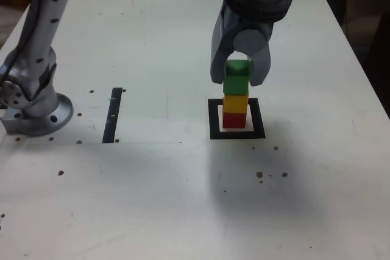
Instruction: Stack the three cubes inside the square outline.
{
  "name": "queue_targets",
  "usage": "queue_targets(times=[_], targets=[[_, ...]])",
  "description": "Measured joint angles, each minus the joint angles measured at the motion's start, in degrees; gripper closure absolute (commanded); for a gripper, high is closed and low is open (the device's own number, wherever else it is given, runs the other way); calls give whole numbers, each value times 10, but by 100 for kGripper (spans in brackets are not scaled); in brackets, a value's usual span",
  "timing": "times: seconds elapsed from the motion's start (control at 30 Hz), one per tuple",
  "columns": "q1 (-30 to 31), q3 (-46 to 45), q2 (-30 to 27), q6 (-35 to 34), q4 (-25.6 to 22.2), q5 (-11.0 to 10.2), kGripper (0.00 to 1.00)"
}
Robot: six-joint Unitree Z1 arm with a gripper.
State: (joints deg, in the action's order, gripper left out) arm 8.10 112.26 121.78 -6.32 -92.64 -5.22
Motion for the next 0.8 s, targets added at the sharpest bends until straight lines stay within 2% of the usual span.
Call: queue_targets(times=[0.17, 0.23, 0.53, 0.8], targets=[[0, -1, 2, 0, 0, 0, 8], [0, 0, 2, 0, 0, -2, 3], [0, -1, -7, -3, -1, -11, 1], [-3, -32, -109, 13, -2, -17, 1]])
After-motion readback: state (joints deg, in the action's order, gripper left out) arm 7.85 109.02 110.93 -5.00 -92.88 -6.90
